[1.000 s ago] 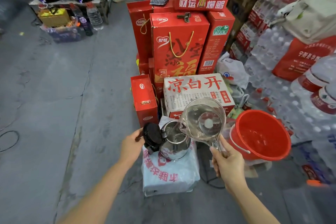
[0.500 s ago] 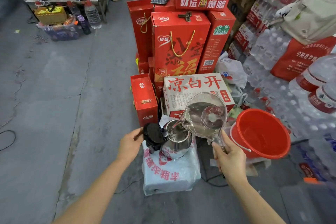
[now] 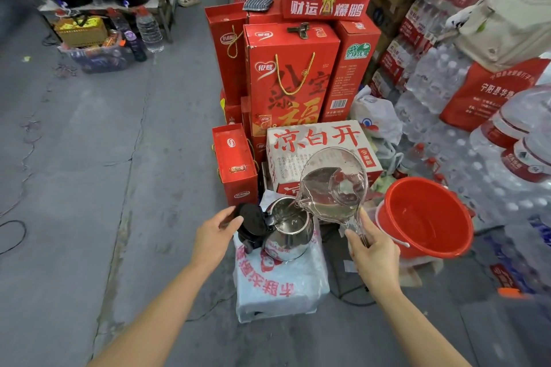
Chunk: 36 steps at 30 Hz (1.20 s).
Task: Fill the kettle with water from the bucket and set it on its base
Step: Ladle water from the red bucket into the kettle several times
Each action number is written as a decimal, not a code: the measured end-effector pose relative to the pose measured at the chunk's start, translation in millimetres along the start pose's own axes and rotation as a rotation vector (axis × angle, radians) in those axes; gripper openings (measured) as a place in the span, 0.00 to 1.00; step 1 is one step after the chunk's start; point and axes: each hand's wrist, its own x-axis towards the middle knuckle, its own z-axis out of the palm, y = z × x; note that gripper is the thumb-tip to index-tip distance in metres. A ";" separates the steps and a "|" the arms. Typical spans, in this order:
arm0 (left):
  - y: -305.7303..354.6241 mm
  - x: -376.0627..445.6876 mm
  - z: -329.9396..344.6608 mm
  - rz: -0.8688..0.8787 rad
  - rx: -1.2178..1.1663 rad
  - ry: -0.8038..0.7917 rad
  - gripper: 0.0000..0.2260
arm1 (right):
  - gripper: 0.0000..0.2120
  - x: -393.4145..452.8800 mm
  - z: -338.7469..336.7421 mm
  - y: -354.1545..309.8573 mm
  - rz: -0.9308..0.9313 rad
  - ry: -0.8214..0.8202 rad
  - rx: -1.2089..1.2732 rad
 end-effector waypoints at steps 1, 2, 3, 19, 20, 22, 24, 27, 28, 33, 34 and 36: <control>-1.0 0.8 -0.2 0.003 0.010 0.001 0.19 | 0.29 -0.3 -0.4 -1.5 -0.003 0.001 -0.004; -0.3 0.6 -1.1 0.001 0.023 0.000 0.19 | 0.29 -0.7 -0.6 -2.5 -0.006 0.002 -0.006; 0.1 0.5 -1.5 0.005 0.032 -0.001 0.19 | 0.29 -1.2 -0.9 -3.6 -0.012 0.002 -0.006; 8.6 -5.7 -0.1 -0.004 0.056 -0.022 0.20 | 0.25 -13.5 -15.7 -18.0 0.190 -0.218 0.492; 8.9 -6.1 0.6 -0.005 0.060 -0.023 0.21 | 0.24 -14.5 -17.4 -17.1 0.245 -0.244 0.577; 5.7 -5.9 1.3 -0.013 0.070 -0.027 0.23 | 0.21 -15.7 -20.3 -14.4 0.353 -0.278 0.717; 1.1 -5.1 2.9 -0.023 0.077 -0.030 0.26 | 0.19 -17.6 -23.7 -10.3 0.426 -0.301 0.836; 2.0 -7.9 9.0 -0.011 0.082 -0.028 0.27 | 0.22 -20.1 -34.4 2.0 0.479 -0.249 0.967; 3.5 -9.5 11.5 -0.005 0.098 -0.017 0.26 | 0.25 -19.8 -40.1 6.7 0.483 -0.205 0.989; 7.6 -12.6 24.4 0.044 0.098 0.044 0.22 | 0.30 -4.9 -80.7 26.2 0.463 0.018 0.920; 7.8 -13.1 27.4 0.045 0.082 0.057 0.22 | 0.30 1.2 -89.0 31.1 0.470 0.055 0.891; 7.5 -13.4 31.4 0.014 0.077 0.094 0.25 | 0.32 15.1 -102.5 45.1 0.491 0.129 0.858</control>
